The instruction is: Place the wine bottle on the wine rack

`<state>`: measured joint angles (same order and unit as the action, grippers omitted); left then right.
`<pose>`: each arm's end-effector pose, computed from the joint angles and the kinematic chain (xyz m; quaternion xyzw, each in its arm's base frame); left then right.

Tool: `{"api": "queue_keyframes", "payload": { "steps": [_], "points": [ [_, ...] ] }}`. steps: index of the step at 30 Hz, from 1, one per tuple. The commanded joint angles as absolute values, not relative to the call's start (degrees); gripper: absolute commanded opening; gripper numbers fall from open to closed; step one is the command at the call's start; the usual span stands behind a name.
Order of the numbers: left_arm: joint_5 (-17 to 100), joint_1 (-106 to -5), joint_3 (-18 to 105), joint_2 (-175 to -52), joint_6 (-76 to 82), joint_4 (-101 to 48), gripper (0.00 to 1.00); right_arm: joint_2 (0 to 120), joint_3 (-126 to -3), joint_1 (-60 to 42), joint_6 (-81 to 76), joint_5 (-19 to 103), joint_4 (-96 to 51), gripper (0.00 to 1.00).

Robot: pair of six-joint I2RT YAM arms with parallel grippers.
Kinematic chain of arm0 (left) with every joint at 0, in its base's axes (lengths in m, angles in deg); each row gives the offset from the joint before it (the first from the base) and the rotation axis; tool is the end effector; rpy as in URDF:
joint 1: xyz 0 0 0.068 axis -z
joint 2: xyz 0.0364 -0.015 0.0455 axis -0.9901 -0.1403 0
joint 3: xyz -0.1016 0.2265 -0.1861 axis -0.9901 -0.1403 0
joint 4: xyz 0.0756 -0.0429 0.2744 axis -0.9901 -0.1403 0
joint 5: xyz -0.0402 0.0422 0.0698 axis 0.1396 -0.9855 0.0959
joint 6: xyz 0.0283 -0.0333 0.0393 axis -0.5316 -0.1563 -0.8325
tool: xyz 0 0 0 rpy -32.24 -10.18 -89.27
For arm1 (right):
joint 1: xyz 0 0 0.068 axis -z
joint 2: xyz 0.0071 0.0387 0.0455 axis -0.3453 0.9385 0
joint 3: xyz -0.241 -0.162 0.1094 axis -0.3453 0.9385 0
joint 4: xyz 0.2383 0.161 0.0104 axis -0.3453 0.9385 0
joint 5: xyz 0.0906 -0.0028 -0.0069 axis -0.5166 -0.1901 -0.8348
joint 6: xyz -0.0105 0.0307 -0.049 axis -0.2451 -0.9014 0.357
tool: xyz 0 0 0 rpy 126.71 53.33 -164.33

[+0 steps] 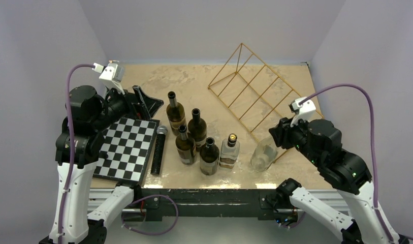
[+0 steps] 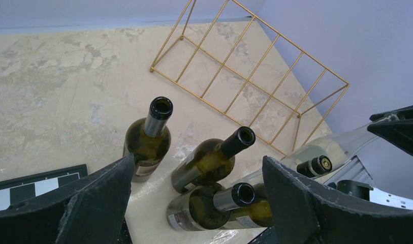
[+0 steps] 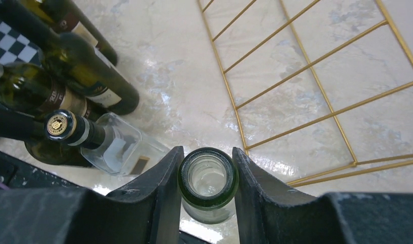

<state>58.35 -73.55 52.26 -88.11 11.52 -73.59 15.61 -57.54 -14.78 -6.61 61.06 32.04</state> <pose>0.1350 -0.0381 0.5099 0.0543 0.7785 -0.3142 0.5406 0.0742 0.0416 0.4430 -0.1208 0.8252 0.1350 0.5351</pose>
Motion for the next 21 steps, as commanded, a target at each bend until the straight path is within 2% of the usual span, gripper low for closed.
{"api": "queue_keyframes", "payload": {
  "steps": [1, 12, 21],
  "points": [
    [58.2, -73.4, 53.0, -87.7, 10.3, -73.1, 0.99, 15.5, -64.7, -15.0, -9.7, 70.5, 26.2, 0.0],
    [59.8, -73.4, 53.1, -88.9, 11.2, -72.1, 0.99, 21.4, -70.5, -12.8, -7.1, 80.1, 26.5, 0.0],
    [60.0, -73.4, 53.2, -88.7, 11.2, -72.0, 0.99, 23.3, -65.6, -2.9, -9.5, 70.2, 22.8, 0.0]
  ]
}}
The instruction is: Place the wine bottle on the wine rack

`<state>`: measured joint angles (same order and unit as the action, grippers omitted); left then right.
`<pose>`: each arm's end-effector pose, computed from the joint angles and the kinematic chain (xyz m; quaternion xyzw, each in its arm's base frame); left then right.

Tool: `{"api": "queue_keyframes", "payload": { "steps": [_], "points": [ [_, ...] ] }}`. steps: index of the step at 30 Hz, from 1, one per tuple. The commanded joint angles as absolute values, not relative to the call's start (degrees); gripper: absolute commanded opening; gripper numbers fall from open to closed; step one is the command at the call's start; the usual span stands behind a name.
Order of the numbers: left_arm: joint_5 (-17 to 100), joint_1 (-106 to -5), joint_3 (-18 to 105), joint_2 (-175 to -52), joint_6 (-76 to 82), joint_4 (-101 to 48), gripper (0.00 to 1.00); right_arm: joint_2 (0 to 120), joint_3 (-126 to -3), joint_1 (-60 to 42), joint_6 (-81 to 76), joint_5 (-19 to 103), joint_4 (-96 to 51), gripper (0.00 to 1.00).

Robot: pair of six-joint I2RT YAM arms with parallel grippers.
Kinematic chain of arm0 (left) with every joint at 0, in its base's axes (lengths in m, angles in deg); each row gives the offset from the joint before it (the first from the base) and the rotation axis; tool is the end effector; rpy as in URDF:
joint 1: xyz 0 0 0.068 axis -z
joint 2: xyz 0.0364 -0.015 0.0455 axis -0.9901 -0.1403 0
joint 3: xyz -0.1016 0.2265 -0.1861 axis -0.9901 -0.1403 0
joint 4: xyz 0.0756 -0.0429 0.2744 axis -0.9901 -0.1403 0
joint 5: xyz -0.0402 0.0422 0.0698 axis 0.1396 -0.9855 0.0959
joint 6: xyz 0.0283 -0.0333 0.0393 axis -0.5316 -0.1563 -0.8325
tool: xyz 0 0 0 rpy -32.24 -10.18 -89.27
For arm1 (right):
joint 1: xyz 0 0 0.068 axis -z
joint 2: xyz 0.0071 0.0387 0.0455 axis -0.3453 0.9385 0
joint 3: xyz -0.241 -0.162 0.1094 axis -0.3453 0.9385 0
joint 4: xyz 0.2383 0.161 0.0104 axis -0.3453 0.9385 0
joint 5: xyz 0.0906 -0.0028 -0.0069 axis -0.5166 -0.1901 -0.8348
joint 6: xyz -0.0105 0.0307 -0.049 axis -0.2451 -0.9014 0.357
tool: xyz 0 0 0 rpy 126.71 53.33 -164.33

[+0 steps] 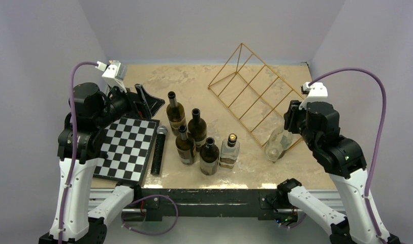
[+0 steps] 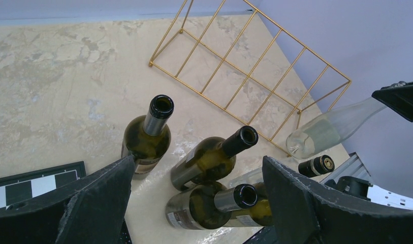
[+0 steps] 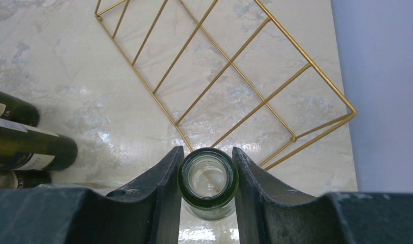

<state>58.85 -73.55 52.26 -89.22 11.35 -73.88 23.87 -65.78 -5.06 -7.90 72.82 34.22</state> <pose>0.1422 -0.0395 0.5070 0.0553 0.7850 -0.3158 0.5301 0.1059 0.0313 0.4729 0.0113 0.8362 0.0052 0.5483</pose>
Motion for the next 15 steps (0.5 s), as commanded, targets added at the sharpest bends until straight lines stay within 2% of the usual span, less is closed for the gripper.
{"api": "queue_keyframes", "payload": {
  "steps": [1, 15],
  "points": [
    [60.0, -73.4, 53.2, -88.7, 11.2, -72.0, 0.99, 23.5, -64.7, -2.7, -9.8, 70.1, 22.4, 0.0],
    [59.8, -73.4, 52.8, -89.0, 11.0, -72.1, 0.99, 24.3, -59.3, 5.1, -11.6, 65.9, 17.8, 0.0]
  ]
}}
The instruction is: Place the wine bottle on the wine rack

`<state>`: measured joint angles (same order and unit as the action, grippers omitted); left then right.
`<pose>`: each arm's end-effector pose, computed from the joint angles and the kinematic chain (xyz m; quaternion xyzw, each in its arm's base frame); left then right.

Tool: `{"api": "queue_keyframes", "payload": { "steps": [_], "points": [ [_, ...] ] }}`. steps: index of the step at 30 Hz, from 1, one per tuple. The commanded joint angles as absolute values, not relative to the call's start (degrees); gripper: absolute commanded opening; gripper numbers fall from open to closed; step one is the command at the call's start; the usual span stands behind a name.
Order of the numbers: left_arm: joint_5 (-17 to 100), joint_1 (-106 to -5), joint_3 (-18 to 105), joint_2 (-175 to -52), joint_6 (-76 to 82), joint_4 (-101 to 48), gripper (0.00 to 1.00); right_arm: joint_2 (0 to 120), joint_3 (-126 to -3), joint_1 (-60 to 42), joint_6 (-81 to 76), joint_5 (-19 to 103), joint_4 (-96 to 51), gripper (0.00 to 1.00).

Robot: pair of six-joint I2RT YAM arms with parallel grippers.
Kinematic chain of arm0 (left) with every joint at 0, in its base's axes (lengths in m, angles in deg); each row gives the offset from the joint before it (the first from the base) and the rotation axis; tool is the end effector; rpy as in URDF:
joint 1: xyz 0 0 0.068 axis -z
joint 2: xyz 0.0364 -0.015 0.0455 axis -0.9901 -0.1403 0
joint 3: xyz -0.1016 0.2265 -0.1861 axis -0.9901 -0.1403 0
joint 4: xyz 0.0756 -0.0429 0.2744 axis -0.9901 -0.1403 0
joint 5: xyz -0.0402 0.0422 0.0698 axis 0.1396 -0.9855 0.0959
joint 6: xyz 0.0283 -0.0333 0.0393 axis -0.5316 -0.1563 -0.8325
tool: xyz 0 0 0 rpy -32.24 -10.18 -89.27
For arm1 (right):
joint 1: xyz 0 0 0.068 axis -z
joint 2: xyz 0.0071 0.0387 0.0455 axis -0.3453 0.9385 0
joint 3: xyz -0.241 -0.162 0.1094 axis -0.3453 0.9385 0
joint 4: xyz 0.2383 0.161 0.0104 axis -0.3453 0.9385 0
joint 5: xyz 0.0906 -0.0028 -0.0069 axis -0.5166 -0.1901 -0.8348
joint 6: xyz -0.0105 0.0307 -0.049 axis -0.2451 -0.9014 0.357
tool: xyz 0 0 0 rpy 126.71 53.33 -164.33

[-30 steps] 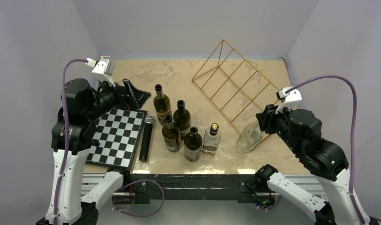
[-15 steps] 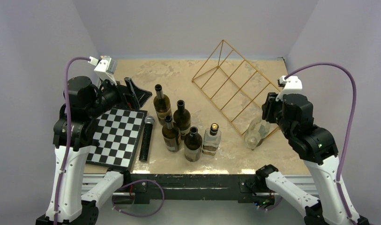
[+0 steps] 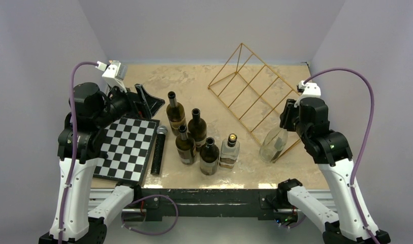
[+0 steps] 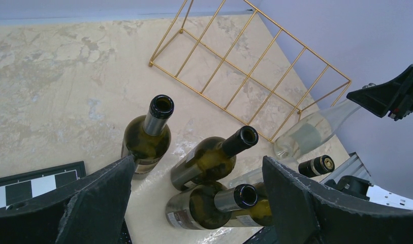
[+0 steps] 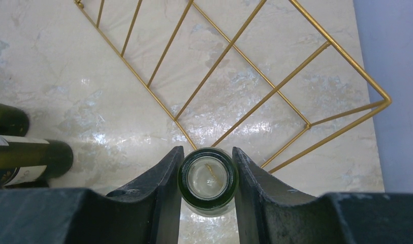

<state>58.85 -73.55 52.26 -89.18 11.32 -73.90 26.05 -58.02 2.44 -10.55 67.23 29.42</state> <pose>0.1419 -0.0394 0.5071 0.0556 0.7849 -0.3156 0.5303 0.1414 0.0317 0.4336 0.0529 0.8611 0.0083 0.5056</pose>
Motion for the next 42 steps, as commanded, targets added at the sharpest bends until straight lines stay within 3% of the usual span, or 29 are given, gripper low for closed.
{"api": "queue_keyframes", "payload": {
  "steps": [1, 37, 42],
  "points": [
    [59.7, -73.4, 52.8, -89.0, 11.0, -72.0, 0.99, 24.2, -59.0, 5.9, -11.7, 65.3, 17.5, 0.0],
    [61.1, -73.4, 51.5, -89.2, 11.7, -71.1, 0.99, 32.4, -47.6, 27.4, -14.7, 53.5, 8.6, 0.0],
    [61.4, -73.3, 51.7, -89.5, 11.8, -70.9, 0.99, 32.2, -45.2, 29.5, -16.8, 54.0, 8.3, 0.06]
  ]
}}
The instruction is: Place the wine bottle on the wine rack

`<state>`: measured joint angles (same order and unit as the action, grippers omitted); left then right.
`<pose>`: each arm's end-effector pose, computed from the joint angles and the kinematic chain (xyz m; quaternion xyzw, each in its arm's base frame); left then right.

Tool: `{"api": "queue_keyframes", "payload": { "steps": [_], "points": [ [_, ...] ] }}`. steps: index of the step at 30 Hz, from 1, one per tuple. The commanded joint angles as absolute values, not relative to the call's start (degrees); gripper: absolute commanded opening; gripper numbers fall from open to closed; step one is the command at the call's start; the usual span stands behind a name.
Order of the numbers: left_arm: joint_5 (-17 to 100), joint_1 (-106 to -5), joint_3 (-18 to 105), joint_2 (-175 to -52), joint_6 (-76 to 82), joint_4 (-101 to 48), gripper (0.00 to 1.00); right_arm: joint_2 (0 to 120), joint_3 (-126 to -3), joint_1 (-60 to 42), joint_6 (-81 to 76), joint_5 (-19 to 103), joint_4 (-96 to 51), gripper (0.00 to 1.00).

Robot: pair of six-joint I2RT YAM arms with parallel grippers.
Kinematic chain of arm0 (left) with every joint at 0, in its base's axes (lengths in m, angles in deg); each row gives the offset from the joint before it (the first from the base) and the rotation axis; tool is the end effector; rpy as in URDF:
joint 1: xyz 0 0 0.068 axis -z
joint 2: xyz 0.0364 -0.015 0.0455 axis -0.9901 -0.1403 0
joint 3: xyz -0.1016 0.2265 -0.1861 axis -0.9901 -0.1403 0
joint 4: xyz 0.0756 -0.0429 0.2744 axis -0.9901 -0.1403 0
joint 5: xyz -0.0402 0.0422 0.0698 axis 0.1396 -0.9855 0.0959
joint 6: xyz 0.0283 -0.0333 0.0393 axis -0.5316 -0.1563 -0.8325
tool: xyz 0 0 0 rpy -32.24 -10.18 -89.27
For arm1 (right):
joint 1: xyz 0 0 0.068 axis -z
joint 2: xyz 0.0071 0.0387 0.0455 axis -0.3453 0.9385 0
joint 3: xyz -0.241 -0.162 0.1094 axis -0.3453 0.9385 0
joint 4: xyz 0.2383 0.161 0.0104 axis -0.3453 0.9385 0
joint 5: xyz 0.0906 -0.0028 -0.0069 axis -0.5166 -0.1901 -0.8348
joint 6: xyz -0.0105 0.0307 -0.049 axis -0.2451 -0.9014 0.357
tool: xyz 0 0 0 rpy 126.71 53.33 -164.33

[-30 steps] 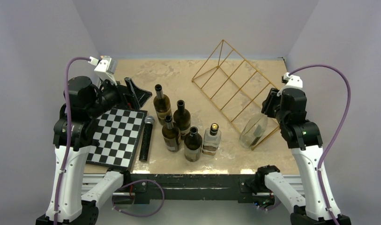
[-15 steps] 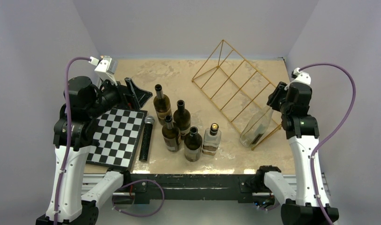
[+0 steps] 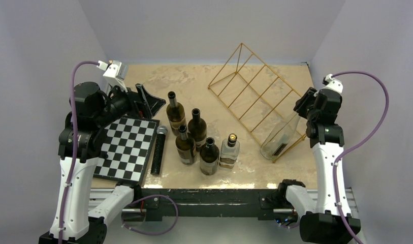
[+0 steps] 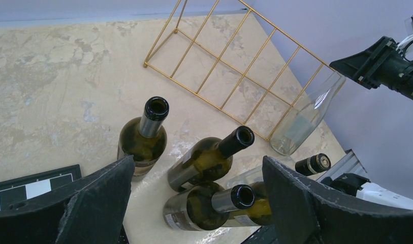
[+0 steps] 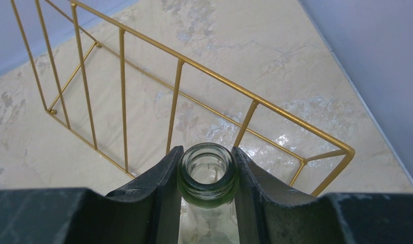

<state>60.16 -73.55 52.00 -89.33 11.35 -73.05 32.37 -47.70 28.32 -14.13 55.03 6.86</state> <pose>0.1435 -0.0405 0.5070 0.0632 0.7813 -0.3242 0.5296 0.2097 -0.0340 0.3918 0.2174 0.8140 0.0078 0.5386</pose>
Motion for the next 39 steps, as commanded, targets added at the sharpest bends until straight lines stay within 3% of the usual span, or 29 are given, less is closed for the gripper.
{"api": "queue_keyframes", "payload": {
  "steps": [1, 22, 31, 39],
  "points": [
    [61.5, -73.3, 51.8, -89.6, 11.8, -70.9, 0.99, 32.0, -44.9, 30.1, -17.4, 54.1, 8.3, 0.07],
    [62.5, -73.3, 54.8, -91.8, 12.0, -72.0, 0.99, 31.4, -46.4, 37.0, -23.8, 54.6, 12.3, 0.09],
    [62.0, -73.3, 54.8, -91.5, 11.7, -72.3, 0.99, 34.3, -44.8, 37.0, -22.5, 50.4, 10.1, 0.29],
    [61.7, -73.4, 54.5, -91.5, 11.7, -72.2, 0.99, 36.8, -46.6, 36.9, -21.1, 51.3, 10.1, 0.31]
  ]
}}
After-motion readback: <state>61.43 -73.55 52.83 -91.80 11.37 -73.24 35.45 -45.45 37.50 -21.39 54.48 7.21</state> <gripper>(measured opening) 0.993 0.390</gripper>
